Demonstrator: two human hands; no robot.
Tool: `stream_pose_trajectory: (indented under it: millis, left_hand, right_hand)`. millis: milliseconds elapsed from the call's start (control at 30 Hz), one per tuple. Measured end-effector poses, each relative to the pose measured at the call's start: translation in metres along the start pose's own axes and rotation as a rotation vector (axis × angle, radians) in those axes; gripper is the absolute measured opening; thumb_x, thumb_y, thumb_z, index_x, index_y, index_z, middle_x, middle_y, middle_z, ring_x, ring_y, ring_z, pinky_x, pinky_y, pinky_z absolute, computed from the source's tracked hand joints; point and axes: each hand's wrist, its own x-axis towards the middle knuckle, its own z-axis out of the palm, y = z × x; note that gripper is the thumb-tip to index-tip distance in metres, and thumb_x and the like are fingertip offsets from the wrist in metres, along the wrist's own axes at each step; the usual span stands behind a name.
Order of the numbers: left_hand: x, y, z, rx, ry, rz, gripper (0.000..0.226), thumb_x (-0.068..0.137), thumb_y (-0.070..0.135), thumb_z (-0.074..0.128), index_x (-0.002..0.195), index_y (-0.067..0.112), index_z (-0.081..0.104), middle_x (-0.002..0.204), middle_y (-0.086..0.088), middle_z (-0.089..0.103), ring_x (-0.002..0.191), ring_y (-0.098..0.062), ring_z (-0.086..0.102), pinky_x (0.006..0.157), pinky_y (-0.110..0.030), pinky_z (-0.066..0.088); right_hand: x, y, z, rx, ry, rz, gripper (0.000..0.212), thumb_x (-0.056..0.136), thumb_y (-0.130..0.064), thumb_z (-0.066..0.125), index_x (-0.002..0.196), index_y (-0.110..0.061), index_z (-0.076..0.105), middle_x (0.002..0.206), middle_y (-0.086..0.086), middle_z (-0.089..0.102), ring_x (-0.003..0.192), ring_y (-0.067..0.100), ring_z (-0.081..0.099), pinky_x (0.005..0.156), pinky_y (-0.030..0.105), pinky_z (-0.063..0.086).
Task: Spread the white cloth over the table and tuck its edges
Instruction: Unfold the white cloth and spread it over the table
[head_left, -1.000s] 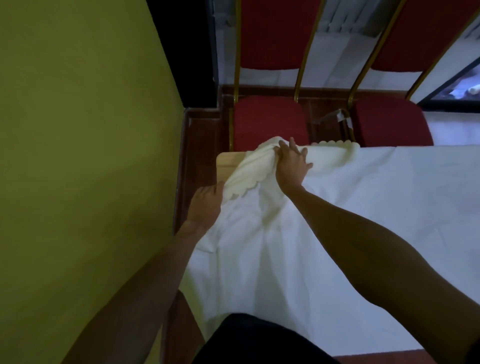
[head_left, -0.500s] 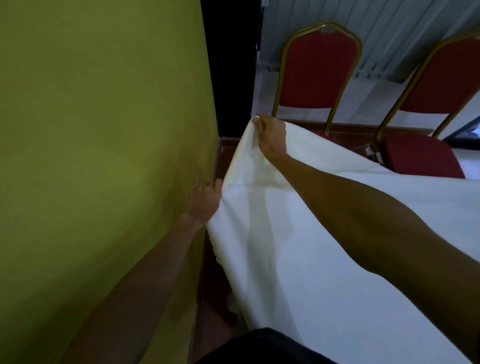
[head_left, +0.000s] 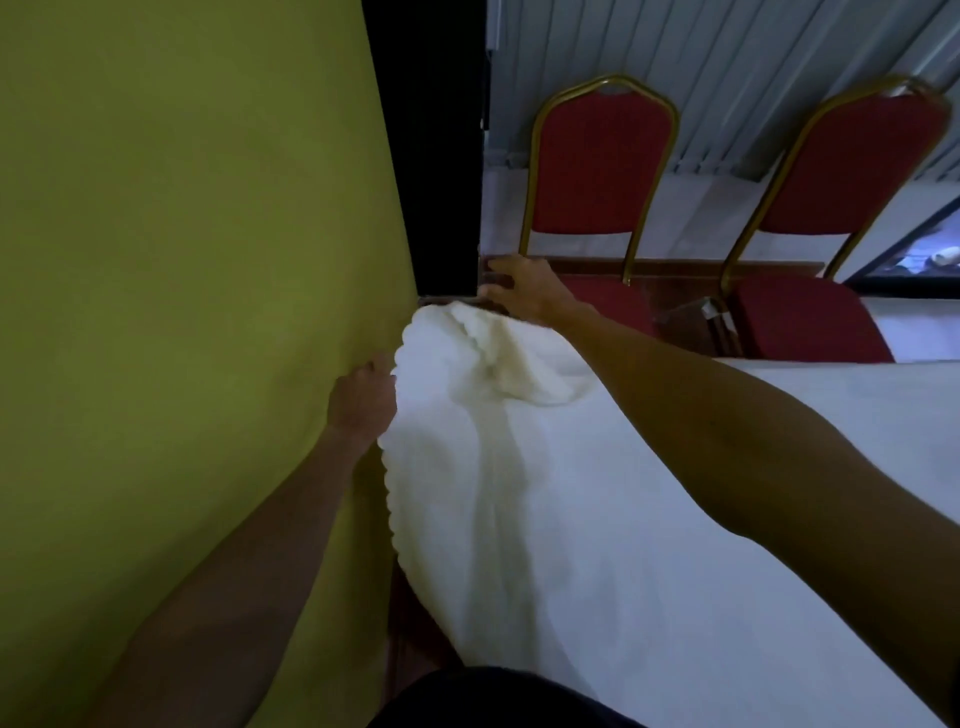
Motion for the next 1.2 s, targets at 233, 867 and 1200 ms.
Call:
stream_pose_trajectory:
  millis: [233,867,1200]
  left_hand:
    - [0.002,0.041,-0.017,-0.023,-0.104,0.072,0.043,0.103,0.030,0.049,0.136,0.003,0.047,0.117,-0.025,0.063,0.102,-0.042,0.063,0.082,-0.046,0.049]
    - [-0.061,0.187,0.058,-0.061,-0.308,0.403,0.049,0.102,0.039,0.046,0.138,0.007,0.047,0.136,-0.017,0.056,0.122,-0.034,0.054,0.100,-0.044,0.043]
    - [-0.206,0.262,0.152,-0.098,-0.360,0.342,0.078,0.097,0.062,0.031,0.157,0.011,0.028,0.166,-0.016,0.018,0.154,-0.036,0.015,0.123,-0.058,0.013]
  right_hand:
    - [-0.063,0.047,0.007,-0.022,-0.094,0.123,0.042,0.105,-0.042,0.052,0.131,-0.011,0.062,0.125,0.018,0.068,0.118,0.038,0.062,0.100,0.045,0.049]
    - [-0.247,0.210,0.082,-0.032,-0.212,0.490,0.068,0.106,-0.054,0.040,0.160,-0.016,0.027,0.161,0.014,0.040,0.149,0.036,0.036,0.119,0.057,0.032]
    - [-0.360,0.294,0.136,-0.167,-0.064,0.463,0.073,0.105,-0.050,0.042,0.163,-0.018,0.010,0.170,0.019,0.004,0.156,0.043,0.002,0.122,0.065,0.011]
